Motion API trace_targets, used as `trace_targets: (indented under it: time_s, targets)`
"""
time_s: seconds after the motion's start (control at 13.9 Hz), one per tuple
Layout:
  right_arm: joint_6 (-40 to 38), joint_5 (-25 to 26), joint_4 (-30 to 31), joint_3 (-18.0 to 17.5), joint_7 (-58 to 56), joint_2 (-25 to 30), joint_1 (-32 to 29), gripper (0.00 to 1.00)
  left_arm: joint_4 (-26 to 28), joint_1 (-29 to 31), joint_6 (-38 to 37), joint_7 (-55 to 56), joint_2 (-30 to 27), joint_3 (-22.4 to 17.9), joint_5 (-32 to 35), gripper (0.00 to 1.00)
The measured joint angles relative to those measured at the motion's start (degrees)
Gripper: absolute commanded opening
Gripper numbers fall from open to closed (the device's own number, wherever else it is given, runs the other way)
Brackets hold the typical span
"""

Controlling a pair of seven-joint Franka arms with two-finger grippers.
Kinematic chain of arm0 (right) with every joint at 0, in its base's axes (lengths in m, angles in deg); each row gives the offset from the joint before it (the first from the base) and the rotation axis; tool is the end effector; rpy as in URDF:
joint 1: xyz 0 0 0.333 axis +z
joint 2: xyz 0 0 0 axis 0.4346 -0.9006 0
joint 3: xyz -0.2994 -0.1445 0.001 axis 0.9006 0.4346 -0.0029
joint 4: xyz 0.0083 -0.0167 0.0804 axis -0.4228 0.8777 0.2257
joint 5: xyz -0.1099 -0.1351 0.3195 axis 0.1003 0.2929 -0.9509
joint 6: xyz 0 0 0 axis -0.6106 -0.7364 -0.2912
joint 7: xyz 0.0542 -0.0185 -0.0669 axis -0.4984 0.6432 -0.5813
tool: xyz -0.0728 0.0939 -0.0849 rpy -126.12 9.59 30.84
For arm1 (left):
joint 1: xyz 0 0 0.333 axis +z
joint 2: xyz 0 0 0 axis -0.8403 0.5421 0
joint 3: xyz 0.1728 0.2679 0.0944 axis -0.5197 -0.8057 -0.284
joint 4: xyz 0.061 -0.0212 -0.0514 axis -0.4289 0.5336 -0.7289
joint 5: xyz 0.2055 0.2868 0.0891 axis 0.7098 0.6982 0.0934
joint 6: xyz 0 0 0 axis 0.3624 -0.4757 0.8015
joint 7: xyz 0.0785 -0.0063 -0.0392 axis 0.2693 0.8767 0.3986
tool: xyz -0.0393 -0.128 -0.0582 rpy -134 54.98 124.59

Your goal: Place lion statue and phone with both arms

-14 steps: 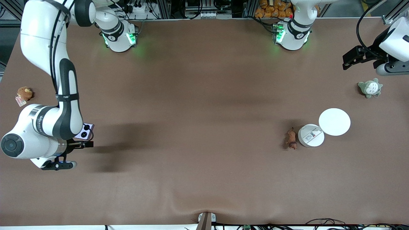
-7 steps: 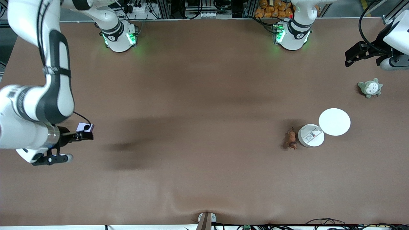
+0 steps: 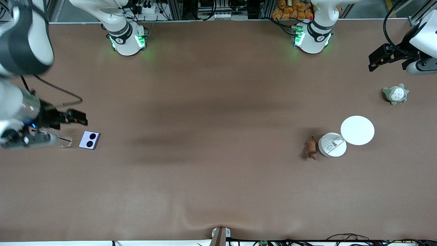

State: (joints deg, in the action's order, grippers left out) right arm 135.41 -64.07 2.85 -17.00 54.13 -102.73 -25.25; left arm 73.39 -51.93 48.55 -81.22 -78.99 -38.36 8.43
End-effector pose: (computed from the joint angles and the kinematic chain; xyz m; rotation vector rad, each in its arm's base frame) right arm 0.5891 0.0443 0.5512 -3.0999 -0.2021 0.1052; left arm 0.4731 -0.0488 0.6361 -3.0836 -0.0236 0.0801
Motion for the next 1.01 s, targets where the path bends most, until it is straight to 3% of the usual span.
trace_targets:
  time_s: [0.22,0.5,1.01]
  targets:
    - [-2.59,0.32,4.07,0.85,0.02,7.56,-1.37,1.0,0.0,-0.01,0.0,-0.03,-0.03,0.01,0.0,1.0]
    - [-4.18,0.29,5.2,6.13,-0.02,9.91,-2.59,1.0,0.0,-0.06,0.0,-0.04,-0.04,0.05,0.0,1.0]
    - [-8.2,0.32,5.17,5.53,-0.02,13.25,-3.32,1.0,0.0,-0.06,0.16,-0.04,-0.05,0.04,0.0,1.0]
